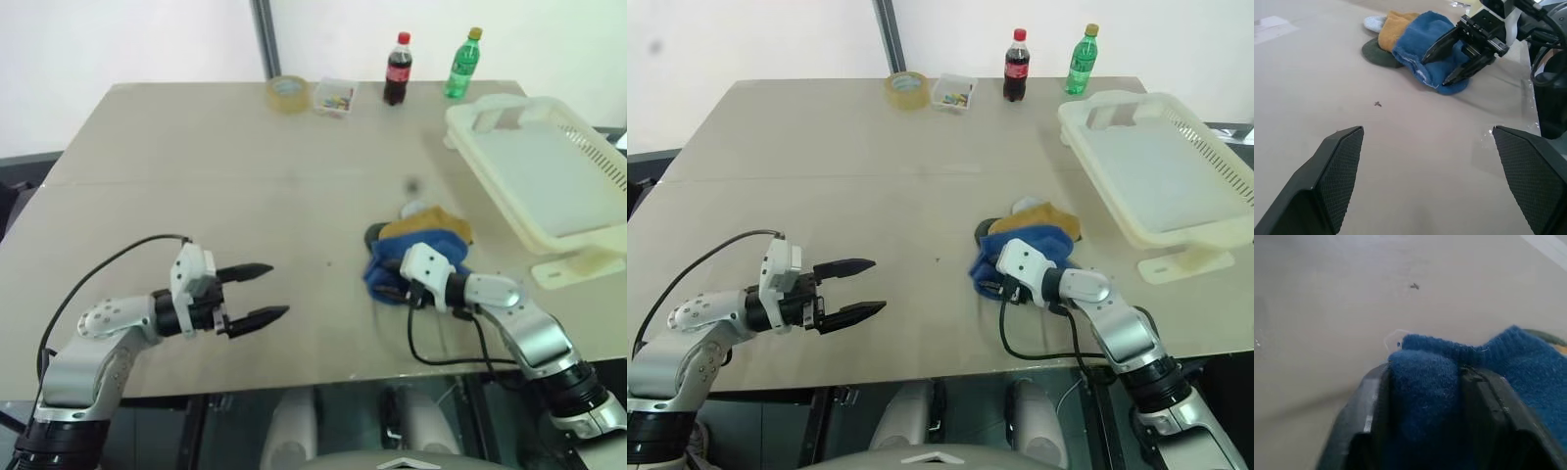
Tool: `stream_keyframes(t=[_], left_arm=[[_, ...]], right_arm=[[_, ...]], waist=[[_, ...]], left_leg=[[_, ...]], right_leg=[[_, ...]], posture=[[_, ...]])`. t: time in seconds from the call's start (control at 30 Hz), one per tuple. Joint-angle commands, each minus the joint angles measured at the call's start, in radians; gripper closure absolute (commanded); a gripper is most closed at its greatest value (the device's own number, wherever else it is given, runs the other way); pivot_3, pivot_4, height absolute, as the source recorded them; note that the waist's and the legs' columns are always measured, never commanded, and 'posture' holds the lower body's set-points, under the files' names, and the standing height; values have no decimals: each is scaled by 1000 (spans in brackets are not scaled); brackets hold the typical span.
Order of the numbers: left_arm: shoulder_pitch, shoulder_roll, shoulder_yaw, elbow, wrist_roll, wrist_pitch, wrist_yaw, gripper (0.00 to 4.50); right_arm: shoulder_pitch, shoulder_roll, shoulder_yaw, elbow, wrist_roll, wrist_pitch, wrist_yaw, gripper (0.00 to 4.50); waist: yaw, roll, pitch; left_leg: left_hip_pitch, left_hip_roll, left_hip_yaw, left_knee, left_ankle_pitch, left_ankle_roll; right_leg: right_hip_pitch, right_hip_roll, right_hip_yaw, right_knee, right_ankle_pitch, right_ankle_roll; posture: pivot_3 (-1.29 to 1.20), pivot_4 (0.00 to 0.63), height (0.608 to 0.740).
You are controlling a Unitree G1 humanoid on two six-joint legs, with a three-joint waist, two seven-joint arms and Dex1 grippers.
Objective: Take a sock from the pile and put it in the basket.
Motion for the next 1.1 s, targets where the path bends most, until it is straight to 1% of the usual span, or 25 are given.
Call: stream_keyframes(t=[0.03, 0.07, 0.33, 0.47, 0.57, 0.6, 0.63, 0.67, 0.7, 0.73, 1.0, 1.1], left_arm=[[9, 3, 36, -49, -25, -5, 14, 0], [10, 2, 37, -50, -27, -4, 18, 0], [26, -9, 32, -67, -26, -2, 43, 0], [29, -15, 40, -65, -29, -3, 57, 0], [34, -18, 39, -74, -30, -2, 64, 0], [36, -18, 39, -76, -30, -2, 66, 0], [37, -19, 40, -78, -30, -2, 70, 0], [41, -19, 42, -80, -29, -2, 75, 0], [44, -19, 44, -82, -29, -2, 78, 0], [49, -19, 48, -84, -28, -3, 82, 0], [69, -21, 54, -102, -31, -8, 105, 0], [75, -20, 61, -106, -30, -11, 112, 0]], right_arm=[[-24, 0, -12, -26, 11, -24, 20, 4049], [-29, 3, -17, -38, 21, -16, 22, 4481], [-62, 28, -20, -86, 53, 51, 21, 4481], [-129, 77, -16, -44, 80, 118, 18, 4481], [-141, 77, 1, 12, 57, 92, 31, 3459], [-139, 73, 8, 28, 45, 76, 35, 2973], [-137, 72, 12, 40, 35, 64, 31, 2851], [-136, 75, 11, 46, 34, 62, 30, 2369], [-136, 76, 9, 48, 35, 63, 29, 1979], [-137, 76, 9, 46, 41, 69, 37, 1821], [-168, 125, 13, 76, 60, 82, 59, 1821], [-176, 140, 18, 89, 55, 74, 61, 2607]], waist=[[0, 0, 0], [0, 0, 0], [-1, 0, 0], [-3, 1, 0], [0, 0, 0], [2, 1, 0], [3, 1, 0], [3, 1, 0], [2, 1, 1], [0, 1, 1], [-4, 1, 1], [-3, 1, 1]], left_leg=[[0, 0, 0, 0, 0, 0], [0, 0, 0, 0, 0, 0], [0, 0, 0, 0, 0, 0], [0, 1, 1, -1, 0, 0], [0, 1, 1, -1, 0, 0], [-1, 1, 1, -1, 0, 0], [-1, 1, 1, -1, 0, 0], [-1, 0, 1, -1, 0, 0], [-1, 0, 1, -1, 0, 0], [-2, 0, 1, -1, 0, 0], [-1, 2, 2, -2, 0, 0], [-1, 2, 2, -2, 0, 0]], right_leg=[[0, 0, 0, 0, 0, 0], [0, 0, 0, 0, 0, 0], [-1, 0, 0, 0, 0, 0], [-1, 0, 0, 0, 0, 0], [-2, 0, 0, 0, 0, 0], [-2, 0, 0, 0, 0, 0], [-2, 0, 0, 0, 0, 0], [-2, 0, 0, -1, 0, 0], [-2, 0, 0, -1, 0, 0], [-2, 0, 0, -1, 0, 0], [-3, 1, 1, -1, 0, 0], [-3, 1, 1, -1, 0, 0]], posture=[[0, 150, 740], [0, 150, 740], [0, 150, 740], [0, 150, 740], [0, 150, 740], [0, 150, 740], [0, 150, 740], [0, 150, 740], [0, 150, 740], [0, 150, 740], [0, 150, 740], [0, 150, 740]])
